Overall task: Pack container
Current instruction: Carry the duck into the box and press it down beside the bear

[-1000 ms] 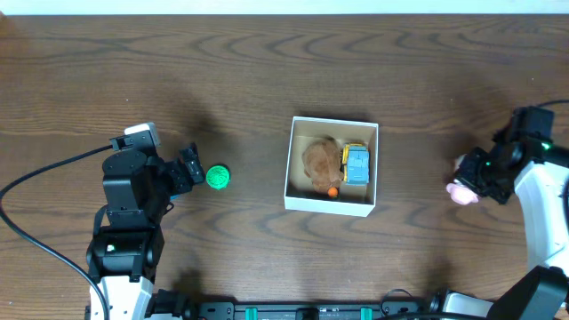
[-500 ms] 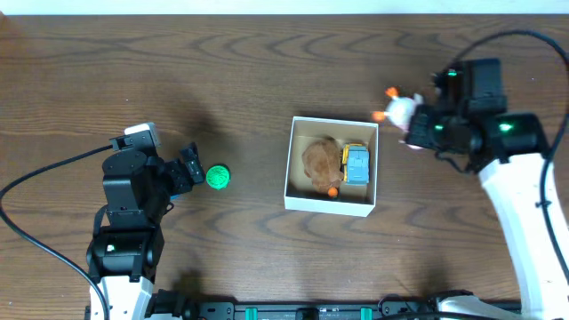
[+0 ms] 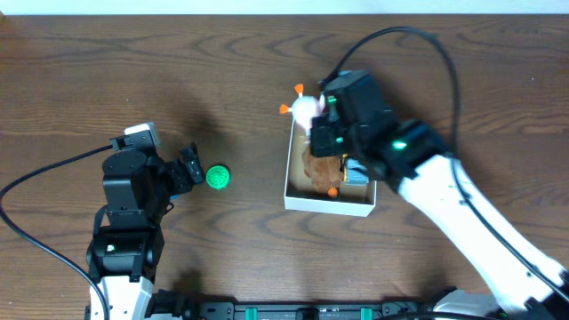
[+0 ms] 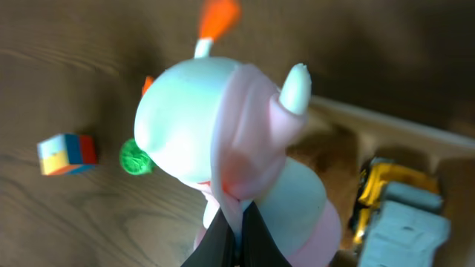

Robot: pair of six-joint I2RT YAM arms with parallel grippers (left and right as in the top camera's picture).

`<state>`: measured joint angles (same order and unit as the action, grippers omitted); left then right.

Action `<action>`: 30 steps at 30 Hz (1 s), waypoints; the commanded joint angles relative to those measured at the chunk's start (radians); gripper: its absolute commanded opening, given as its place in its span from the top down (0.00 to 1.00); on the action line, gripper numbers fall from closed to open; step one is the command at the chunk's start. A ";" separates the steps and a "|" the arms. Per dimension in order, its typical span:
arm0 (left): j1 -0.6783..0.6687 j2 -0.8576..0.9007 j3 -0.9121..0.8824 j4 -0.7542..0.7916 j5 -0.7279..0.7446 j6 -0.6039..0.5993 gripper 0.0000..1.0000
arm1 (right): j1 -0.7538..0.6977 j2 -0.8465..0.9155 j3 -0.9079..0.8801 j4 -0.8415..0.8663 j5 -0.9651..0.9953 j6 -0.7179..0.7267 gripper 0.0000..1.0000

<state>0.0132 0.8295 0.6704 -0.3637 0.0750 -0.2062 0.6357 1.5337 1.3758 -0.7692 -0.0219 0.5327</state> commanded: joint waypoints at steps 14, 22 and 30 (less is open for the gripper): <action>0.006 0.001 0.027 -0.003 -0.008 -0.002 0.02 | 0.070 0.202 0.019 -0.014 0.105 0.304 0.99; 0.006 0.001 0.027 -0.003 -0.008 -0.002 0.02 | 0.070 0.225 0.017 -0.056 0.130 0.309 0.99; 0.006 0.001 0.027 -0.003 -0.008 -0.002 0.02 | 0.070 0.330 0.017 -0.056 0.119 0.309 0.99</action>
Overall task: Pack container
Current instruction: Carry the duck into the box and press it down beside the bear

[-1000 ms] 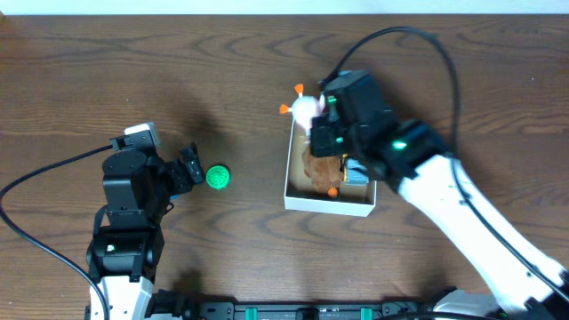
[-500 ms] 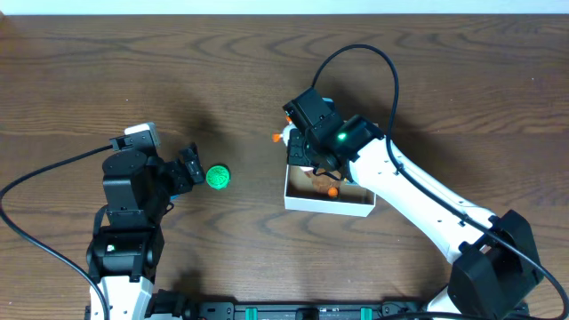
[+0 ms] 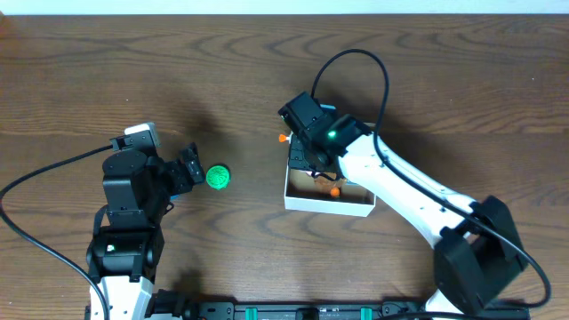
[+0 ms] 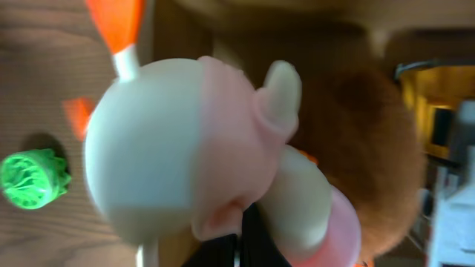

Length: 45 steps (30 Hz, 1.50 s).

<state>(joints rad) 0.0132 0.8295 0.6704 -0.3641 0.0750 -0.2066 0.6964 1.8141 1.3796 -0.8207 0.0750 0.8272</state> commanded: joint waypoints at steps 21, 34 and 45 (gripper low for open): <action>0.006 0.001 0.027 -0.021 -0.008 -0.002 0.02 | 0.009 0.183 0.013 0.018 -0.004 0.014 0.92; 0.006 0.001 0.027 -0.020 -0.008 -0.002 0.02 | 0.010 0.172 0.015 0.026 -0.016 -0.052 0.61; 0.006 0.001 0.027 -0.020 -0.008 -0.002 0.02 | -0.006 0.034 0.015 0.021 0.004 -0.085 0.46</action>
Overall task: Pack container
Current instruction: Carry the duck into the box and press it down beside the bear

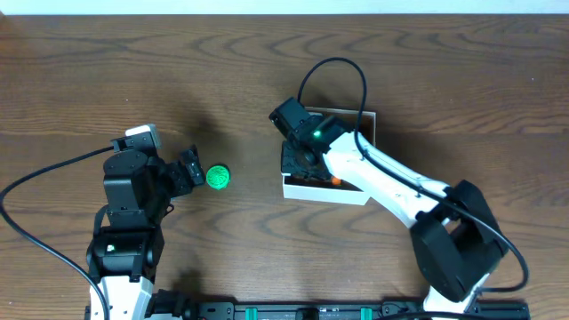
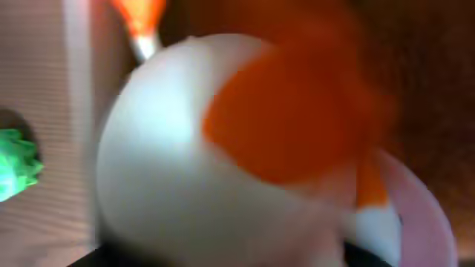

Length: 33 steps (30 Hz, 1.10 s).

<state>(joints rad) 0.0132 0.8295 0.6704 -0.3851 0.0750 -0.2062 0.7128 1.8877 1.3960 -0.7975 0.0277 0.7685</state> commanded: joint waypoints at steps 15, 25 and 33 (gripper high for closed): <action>0.006 0.001 0.027 0.000 -0.008 -0.002 0.02 | -0.023 -0.071 -0.001 -0.040 0.052 -0.045 0.44; 0.006 0.001 0.027 0.000 -0.008 -0.002 0.02 | -0.023 -0.163 -0.001 -0.042 0.142 -0.045 0.45; 0.006 0.001 0.027 0.000 -0.008 -0.002 0.02 | -0.023 -0.195 -0.001 -0.022 0.159 -0.071 0.46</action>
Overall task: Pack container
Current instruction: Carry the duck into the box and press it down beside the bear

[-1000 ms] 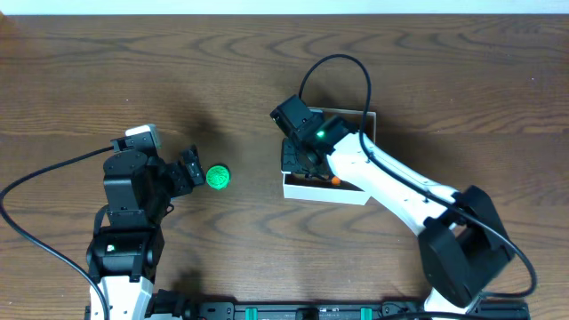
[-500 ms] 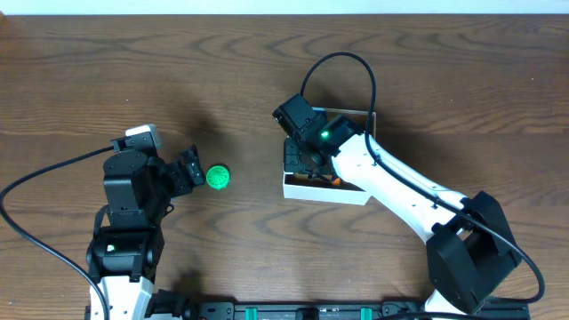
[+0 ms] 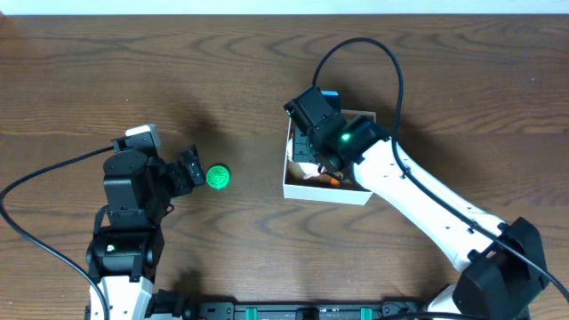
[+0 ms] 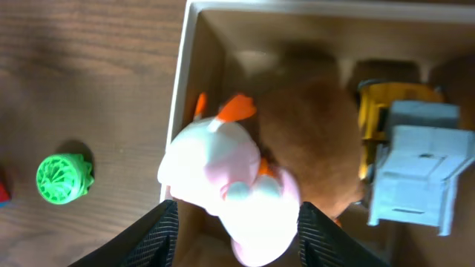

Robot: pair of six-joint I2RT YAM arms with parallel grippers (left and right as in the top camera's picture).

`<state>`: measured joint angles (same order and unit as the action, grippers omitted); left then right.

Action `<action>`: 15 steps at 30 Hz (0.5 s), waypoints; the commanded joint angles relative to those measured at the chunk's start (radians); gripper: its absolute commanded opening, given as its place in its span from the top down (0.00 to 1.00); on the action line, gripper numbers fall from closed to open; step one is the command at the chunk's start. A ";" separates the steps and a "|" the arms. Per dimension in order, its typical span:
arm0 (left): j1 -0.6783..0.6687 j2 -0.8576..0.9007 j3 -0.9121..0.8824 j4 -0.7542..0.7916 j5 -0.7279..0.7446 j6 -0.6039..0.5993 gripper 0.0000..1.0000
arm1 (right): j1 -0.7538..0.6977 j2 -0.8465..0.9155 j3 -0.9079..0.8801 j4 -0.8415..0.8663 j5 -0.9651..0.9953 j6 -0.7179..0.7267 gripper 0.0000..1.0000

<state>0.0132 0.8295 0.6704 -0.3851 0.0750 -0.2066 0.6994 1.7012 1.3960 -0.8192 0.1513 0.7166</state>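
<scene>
The white box (image 3: 324, 194) (image 4: 194, 44) sits at mid table. Inside it lie a white and pink plush toy with orange tips (image 4: 223, 185), a brown plush (image 4: 308, 141) and a yellow and grey toy truck (image 4: 404, 159). My right gripper (image 4: 236, 237) (image 3: 313, 140) hangs open over the box, its fingers either side of the white plush and apart from it. A green round toy (image 3: 218, 177) (image 4: 64, 178) lies on the table left of the box. My left gripper (image 3: 189, 169) rests just left of the green toy; its jaws are too small to read.
A blue block (image 3: 330, 93) peeks out behind the right arm at the box's far side. Dark wood table (image 3: 222, 71) all round. The right arm (image 3: 418, 200) reaches diagonally from the lower right across the box.
My right gripper has let go of the white and pink plush, which now lies in the box's left part. The gripper has opened and risen above it. The left arm has not moved.
My right gripper held the white and pink plush over the box's far left corner. Then it was lower, over the brown plush, then pressed deep into the box. Now the plush lies in the box and the gripper is open above it.
</scene>
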 commanded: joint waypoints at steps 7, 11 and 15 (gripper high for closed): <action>0.006 0.001 0.027 0.000 -0.008 -0.002 0.02 | -0.008 -0.001 -0.001 0.038 0.035 -0.019 0.56; 0.006 0.001 0.027 0.000 -0.008 -0.002 0.02 | -0.005 0.010 -0.001 0.058 0.032 -0.019 0.85; 0.006 0.001 0.027 0.000 -0.008 -0.002 0.02 | -0.005 0.034 -0.001 0.068 0.023 -0.019 0.99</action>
<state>0.0132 0.8295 0.6704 -0.3855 0.0750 -0.2062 0.6941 1.7046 1.3960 -0.7578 0.1661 0.6991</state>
